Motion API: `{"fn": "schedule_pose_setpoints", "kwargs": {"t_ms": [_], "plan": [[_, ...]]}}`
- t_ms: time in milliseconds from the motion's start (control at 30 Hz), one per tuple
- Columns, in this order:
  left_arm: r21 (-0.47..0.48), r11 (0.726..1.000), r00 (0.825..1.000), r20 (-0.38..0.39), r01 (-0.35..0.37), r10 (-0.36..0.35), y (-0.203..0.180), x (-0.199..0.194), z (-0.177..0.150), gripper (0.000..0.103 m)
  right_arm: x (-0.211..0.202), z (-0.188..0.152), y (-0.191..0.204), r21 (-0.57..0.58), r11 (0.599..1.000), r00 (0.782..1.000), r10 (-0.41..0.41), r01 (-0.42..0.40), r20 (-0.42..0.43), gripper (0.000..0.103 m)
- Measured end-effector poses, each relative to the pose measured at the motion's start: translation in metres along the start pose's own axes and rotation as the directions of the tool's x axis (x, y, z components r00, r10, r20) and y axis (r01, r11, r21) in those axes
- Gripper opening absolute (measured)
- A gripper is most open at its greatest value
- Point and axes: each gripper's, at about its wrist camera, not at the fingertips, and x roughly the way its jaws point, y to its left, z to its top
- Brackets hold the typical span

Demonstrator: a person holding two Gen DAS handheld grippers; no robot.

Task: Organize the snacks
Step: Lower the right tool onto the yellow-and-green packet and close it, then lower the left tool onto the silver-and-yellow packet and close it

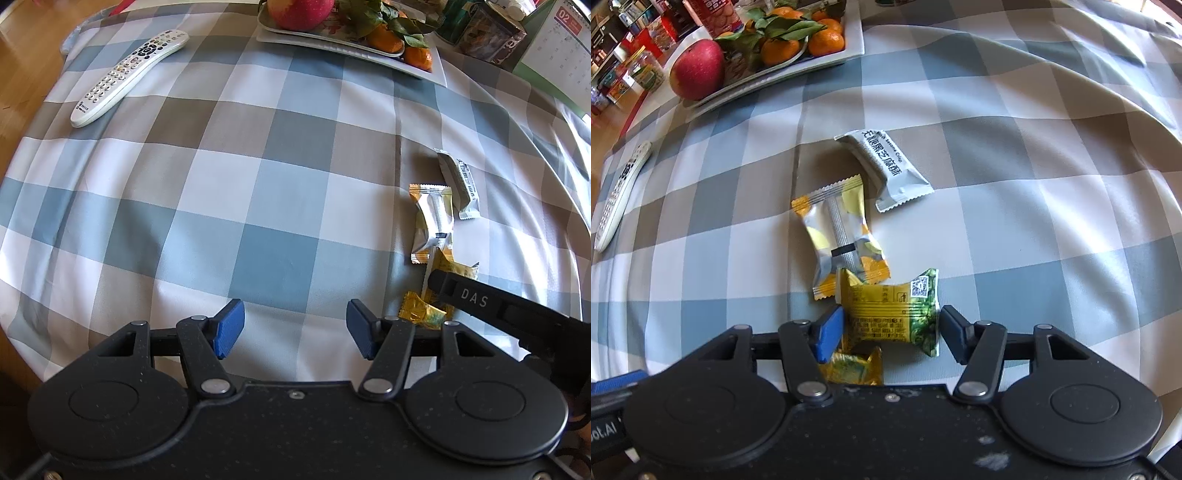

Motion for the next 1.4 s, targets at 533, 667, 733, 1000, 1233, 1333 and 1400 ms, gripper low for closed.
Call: {"fn": "schedule_pose_setpoints", "kwargs": {"t_ms": [533, 667, 733, 1000, 1233, 1333, 1400], "plan": [[0.000, 0.999, 0.999, -0.018, 0.036, -0.036, -0.002, 0.006, 0.000, 0.063, -0.019, 0.011, -0.037, 0.089, 0.996, 1.000, -0.008, 0.008, -0.008, 0.047], [-0.001, 0.999, 0.998, -0.017, 0.054, -0.054, -0.003, 0.008, 0.000, 0.062, -0.023, 0.012, -0.051, 0.114, 0.993, 1.000, -0.015, 0.015, -0.006, 0.047], [0.006, 0.998, 0.998, -0.012, 0.063, -0.063, -0.005, 0.008, 0.000, 0.061, -0.025, 0.011, -0.056, 0.120, 0.993, 1.000, -0.012, 0.013, -0.008, 0.047], [0.034, 0.998, 0.998, 0.001, 0.061, -0.061, -0.014, 0.012, -0.001, 0.060, -0.033, 0.005, -0.067, 0.097, 0.995, 1.000, -0.025, 0.025, 0.003, 0.047], [0.049, 0.995, 0.996, 0.007, 0.088, -0.089, -0.018, 0.016, -0.005, 0.059, -0.040, 0.001, -0.073, 0.092, 0.996, 1.000, 0.008, -0.007, -0.006, 0.047], [0.063, 0.996, 0.998, 0.021, 0.064, -0.066, -0.020, 0.019, -0.009, 0.059, -0.044, 0.001, -0.077, 0.093, 0.995, 1.000, 0.018, -0.017, -0.005, 0.047], [0.069, 0.996, 0.998, 0.021, 0.054, -0.056, -0.021, 0.021, -0.012, 0.059, -0.046, 0.002, -0.080, 0.101, 0.995, 1.000, 0.027, -0.027, -0.004, 0.047]]}}
